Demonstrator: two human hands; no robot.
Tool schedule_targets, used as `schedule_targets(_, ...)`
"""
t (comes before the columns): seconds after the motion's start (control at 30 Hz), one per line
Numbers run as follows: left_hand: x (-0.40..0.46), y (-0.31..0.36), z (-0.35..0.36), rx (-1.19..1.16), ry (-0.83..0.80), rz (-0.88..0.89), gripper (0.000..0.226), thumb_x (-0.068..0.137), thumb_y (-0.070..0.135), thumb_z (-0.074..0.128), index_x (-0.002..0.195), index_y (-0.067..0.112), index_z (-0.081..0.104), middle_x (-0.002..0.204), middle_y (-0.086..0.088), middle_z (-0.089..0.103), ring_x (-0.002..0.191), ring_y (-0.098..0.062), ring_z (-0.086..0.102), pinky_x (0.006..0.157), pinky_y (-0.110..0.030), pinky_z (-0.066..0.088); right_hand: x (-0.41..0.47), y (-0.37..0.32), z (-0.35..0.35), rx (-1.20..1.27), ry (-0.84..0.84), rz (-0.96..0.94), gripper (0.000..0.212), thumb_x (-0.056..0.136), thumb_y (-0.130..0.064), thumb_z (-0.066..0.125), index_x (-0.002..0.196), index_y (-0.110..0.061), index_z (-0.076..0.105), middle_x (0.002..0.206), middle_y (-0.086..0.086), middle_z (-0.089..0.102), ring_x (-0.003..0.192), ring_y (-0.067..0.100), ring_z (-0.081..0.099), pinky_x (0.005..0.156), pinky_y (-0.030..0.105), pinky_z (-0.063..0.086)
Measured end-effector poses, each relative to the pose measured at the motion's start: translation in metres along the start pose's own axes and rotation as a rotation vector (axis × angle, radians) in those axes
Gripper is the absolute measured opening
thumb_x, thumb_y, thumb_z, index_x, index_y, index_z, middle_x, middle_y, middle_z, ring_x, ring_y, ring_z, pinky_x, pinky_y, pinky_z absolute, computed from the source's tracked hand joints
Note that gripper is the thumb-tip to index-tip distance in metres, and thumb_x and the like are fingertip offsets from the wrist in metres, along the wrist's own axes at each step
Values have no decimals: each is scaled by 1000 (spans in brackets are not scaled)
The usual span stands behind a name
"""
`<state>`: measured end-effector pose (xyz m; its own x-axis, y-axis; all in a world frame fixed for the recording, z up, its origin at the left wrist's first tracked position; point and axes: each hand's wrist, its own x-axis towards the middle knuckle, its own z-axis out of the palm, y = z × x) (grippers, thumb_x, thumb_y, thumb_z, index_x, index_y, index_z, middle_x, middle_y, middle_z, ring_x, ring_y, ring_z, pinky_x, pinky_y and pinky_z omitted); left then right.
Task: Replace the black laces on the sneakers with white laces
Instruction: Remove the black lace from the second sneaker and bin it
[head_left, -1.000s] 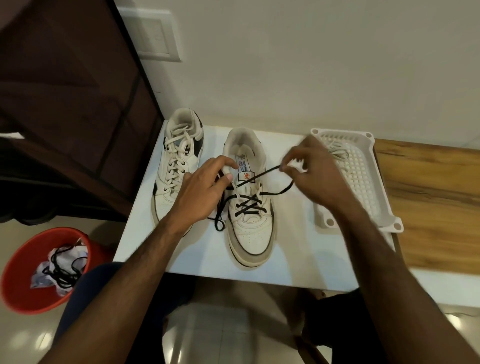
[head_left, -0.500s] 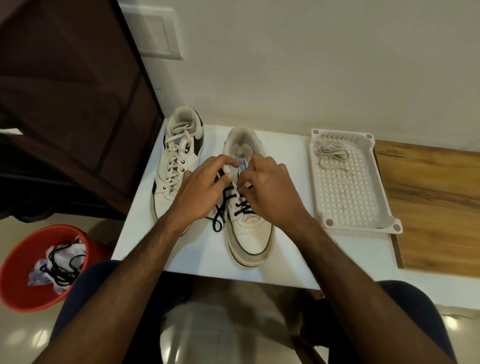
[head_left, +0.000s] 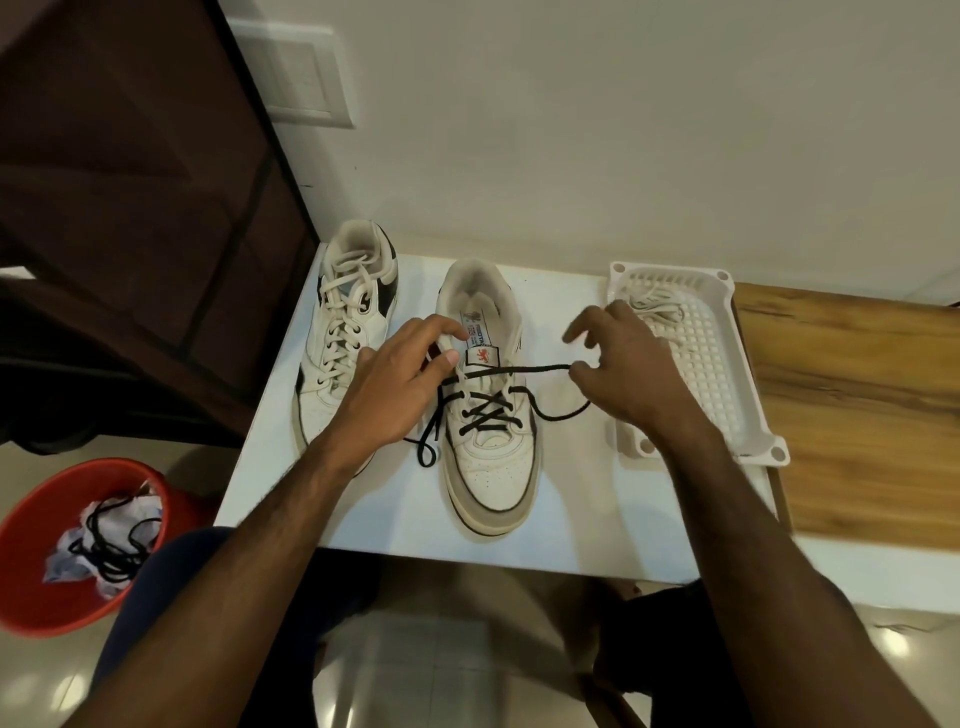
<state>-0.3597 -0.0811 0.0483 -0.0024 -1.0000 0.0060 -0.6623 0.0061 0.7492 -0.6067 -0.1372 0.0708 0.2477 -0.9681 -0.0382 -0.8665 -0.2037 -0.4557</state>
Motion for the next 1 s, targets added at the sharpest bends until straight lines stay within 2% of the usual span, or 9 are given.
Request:
schedule_targets(0.1, 1, 0, 1, 2, 3, 10, 18, 107, 36, 46, 121, 43, 54, 125, 20, 57, 100, 4, 56, 109, -50, 28, -4, -30, 7, 244, 88, -222, 24, 87, -21, 65, 110, -27, 70, 96, -9, 47, 89, 7, 51, 87, 39, 46)
schedule_targets(0.3, 2, -2, 1, 4, 2, 18, 19, 106, 36, 46, 121, 45, 54, 127, 22, 56, 103, 5, 57, 108, -48, 29, -9, -62, 48, -115, 39, -394, 16, 93, -22, 68, 107, -19, 75, 107, 6, 56, 101, 28, 53, 85, 47, 44)
schedule_targets(0.53, 2, -4, 2, 133, 20, 55, 20, 107, 36, 44, 124, 40, 54, 117, 18, 55, 89, 4, 55, 101, -44, 30, -1, -26, -3, 160, 69, -194, 11, 77, -28, 60, 77, -19, 65, 90, -3, 51, 81, 15, 53, 74, 40, 48)
schedule_targets(0.6, 3, -4, 5, 167, 53, 76, 24, 106, 38, 46, 129, 39, 54, 112, 14, 51, 93, -3, 56, 99, -44, 32, -3, -12, -16, 116, -3, -123, 10, 74, -31, 58, 72, -22, 61, 87, -5, 51, 82, 16, 53, 77, 39, 48)
schedule_targets(0.67, 3, -4, 7, 244, 133, 140, 28, 103, 36, 52, 131, 36, 57, 112, 7, 46, 106, -12, 50, 93, -42, 34, -4, -5, -20, -99, -165, -81, 8, 81, -30, 61, 82, -27, 69, 96, -4, 56, 93, 20, 57, 89, 44, 46)
schedule_targets(0.73, 1, -2, 9, 374, 210, 228, 28, 99, 31, 60, 127, 29, 62, 112, 0, 47, 107, -19, 46, 88, -41, 35, -4, -5, -13, -230, -277, -41, 20, 87, -25, 61, 103, -30, 72, 109, -4, 57, 105, 21, 57, 98, 46, 42)
schedule_targets(0.8, 0, 1, 13, 459, 219, 306, 22, 95, 28, 65, 117, 25, 66, 111, -3, 48, 105, -22, 46, 86, -39, 31, -3, -8, -4, -162, -205, -24, 24, 90, -23, 60, 111, -29, 70, 110, -5, 59, 104, 19, 59, 100, 45, 43)
schedule_targets(0.9, -2, 2, 19, 478, 164, 368, 16, 91, 31, 68, 105, 23, 67, 110, -1, 49, 103, -22, 47, 86, -35, 23, 0, -23, 7, 94, -55, 13, 15, 94, -34, 61, 96, -21, 69, 95, -7, 67, 88, 15, 64, 87, 42, 53)
schedule_targets(1.0, 0, 0, 18, 434, 130, 375, 12, 92, 28, 70, 102, 22, 67, 109, 1, 47, 101, -20, 48, 85, -36, 26, -4, -35, 18, 126, -65, 10, 27, 91, -47, 68, 87, -22, 59, 82, -10, 68, 81, 11, 65, 73, 36, 52)
